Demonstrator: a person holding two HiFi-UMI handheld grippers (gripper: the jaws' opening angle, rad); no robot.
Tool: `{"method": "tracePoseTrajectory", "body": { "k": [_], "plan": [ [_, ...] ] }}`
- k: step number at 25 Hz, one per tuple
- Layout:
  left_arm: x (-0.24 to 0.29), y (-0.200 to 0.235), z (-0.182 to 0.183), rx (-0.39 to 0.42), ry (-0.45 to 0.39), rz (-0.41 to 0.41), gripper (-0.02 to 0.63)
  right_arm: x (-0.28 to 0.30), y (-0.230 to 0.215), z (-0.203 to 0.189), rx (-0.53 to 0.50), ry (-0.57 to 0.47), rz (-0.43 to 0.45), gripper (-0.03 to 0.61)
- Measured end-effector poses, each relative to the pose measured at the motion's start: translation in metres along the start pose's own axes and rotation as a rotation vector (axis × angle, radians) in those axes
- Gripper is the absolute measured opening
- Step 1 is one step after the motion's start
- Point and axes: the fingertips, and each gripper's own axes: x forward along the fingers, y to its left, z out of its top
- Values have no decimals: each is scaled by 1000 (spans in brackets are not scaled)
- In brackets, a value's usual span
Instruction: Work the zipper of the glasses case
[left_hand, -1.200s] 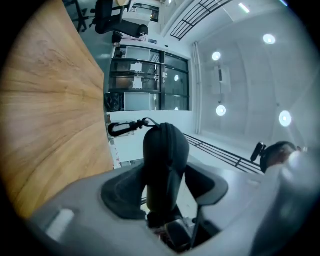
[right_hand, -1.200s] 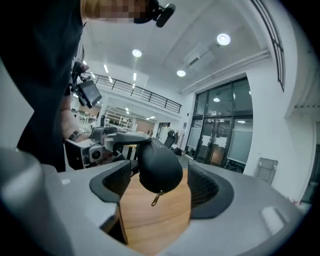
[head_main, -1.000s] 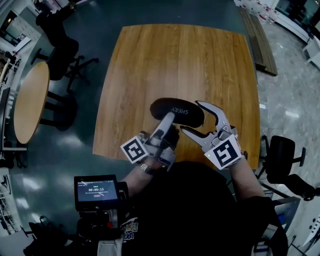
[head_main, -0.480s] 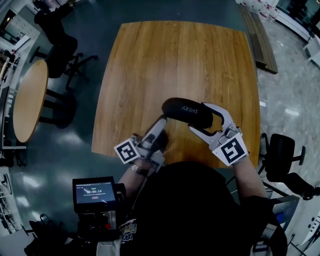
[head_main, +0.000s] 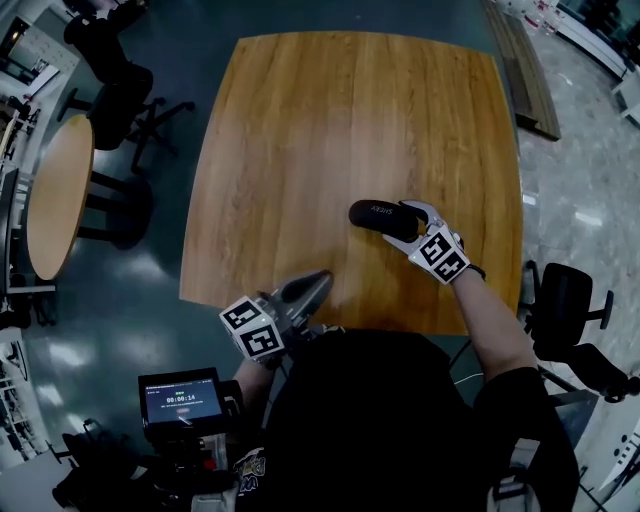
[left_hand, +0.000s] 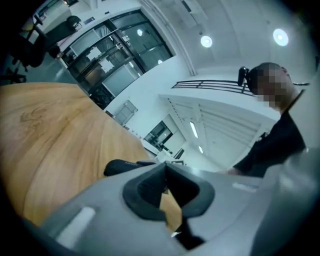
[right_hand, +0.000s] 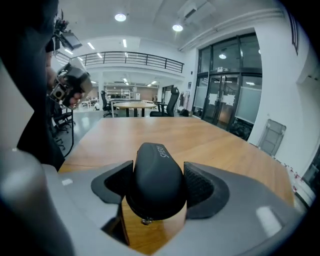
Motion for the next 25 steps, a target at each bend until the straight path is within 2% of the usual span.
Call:
{"method": "tracePoseTrajectory", "body": {
  "k": [2,5,8,13,18,21,25],
  "plan": [
    [1,-5,-12,14,23,5,-2,14,-1,-8,-11,18,26,318],
    [-4,-7,-28,23,40,35,0,26,-4,-12,-78,45,67,319],
    [-14,-1,-34,6,21,83,-2,30,-8,-19,-138,81,98,321],
    [-26,10,-33,-37,0,147,0,39,-9,-38,-158,138,124,322],
    [-29,13,-33,-45,-13,139,0,41,-6,-48,-166,186,135,324],
    [-33,16,-26,-50,-15,121,-1,38,-7,-42,-181,199,122,350],
    [-37,20,-17,-44,-17,79,0,17,-7,-23,-178,163,71,364]
  ]
}}
